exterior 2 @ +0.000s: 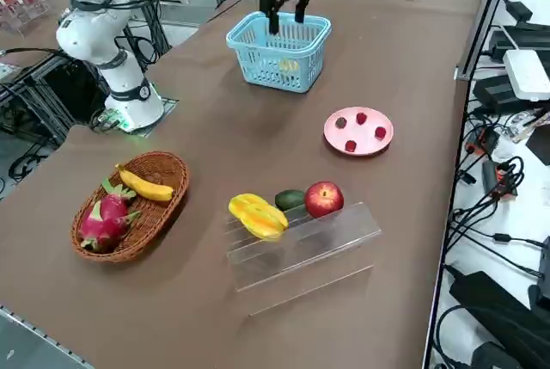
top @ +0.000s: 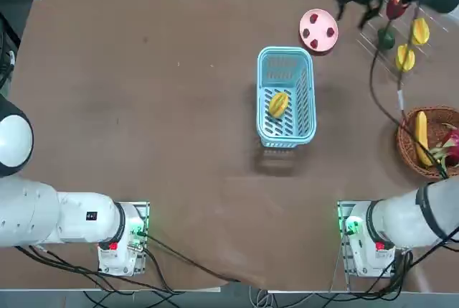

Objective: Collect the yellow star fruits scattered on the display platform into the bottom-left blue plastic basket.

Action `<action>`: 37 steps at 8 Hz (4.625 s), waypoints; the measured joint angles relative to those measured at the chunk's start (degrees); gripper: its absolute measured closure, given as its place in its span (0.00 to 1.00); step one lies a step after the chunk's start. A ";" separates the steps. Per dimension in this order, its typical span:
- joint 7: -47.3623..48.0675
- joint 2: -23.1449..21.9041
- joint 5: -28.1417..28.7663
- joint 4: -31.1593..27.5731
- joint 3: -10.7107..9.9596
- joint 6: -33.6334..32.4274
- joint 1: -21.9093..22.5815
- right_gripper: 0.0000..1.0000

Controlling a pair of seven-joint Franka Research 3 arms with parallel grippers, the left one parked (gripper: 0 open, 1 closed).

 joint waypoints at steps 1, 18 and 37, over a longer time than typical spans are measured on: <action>-7.52 1.08 -1.79 0.32 -0.08 0.08 -5.12 0.00; -52.53 23.35 2.31 8.79 0.26 27.13 -34.08 0.00; -52.61 27.65 0.90 13.09 0.59 27.95 -34.08 0.78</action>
